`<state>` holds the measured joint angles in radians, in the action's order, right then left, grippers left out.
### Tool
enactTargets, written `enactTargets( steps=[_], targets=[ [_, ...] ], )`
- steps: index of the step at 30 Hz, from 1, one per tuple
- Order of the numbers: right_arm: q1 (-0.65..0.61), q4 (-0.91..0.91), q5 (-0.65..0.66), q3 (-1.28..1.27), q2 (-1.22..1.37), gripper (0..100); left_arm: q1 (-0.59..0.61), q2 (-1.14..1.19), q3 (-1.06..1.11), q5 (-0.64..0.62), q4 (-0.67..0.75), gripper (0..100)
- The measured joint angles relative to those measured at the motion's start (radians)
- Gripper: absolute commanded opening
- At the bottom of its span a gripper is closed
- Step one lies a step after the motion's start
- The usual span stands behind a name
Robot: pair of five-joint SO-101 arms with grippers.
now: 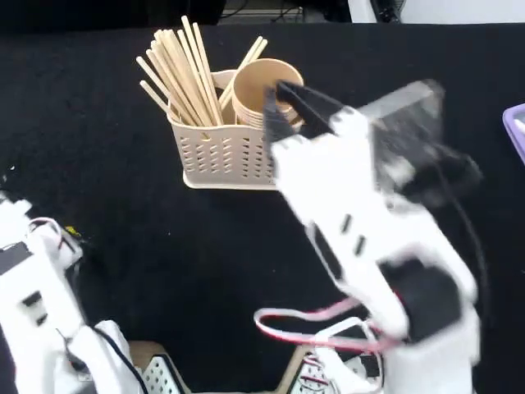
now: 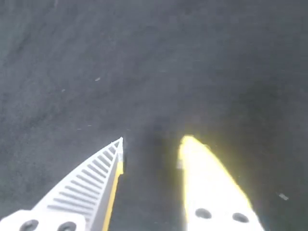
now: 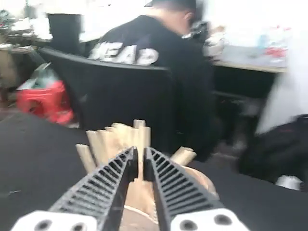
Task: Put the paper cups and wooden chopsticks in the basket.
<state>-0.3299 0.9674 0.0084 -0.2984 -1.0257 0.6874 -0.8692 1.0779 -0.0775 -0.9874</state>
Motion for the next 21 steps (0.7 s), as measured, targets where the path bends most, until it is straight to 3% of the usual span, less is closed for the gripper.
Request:
enactTargets(
  steps=[6, 11, 15, 21],
  targets=[
    [0.242, 0.015, 0.009, -0.249, -0.347, 1.4, -0.149, -0.485, 0.012, 0.132, -0.066, 8],
    [0.308, 0.017, 0.009, -0.554, -0.667, 1.5, -0.308, -0.895, 0.141, 0.173, -0.160, 8],
    [0.316, 0.106, 0.061, -0.750, -0.773, 1.5, -0.381, -0.888, 0.187, 0.176, -0.261, 8],
    [0.315, 0.341, 0.078, -0.841, -0.776, 1.2, -0.393, -0.898, 0.305, 0.176, -0.321, 8]
  ],
)
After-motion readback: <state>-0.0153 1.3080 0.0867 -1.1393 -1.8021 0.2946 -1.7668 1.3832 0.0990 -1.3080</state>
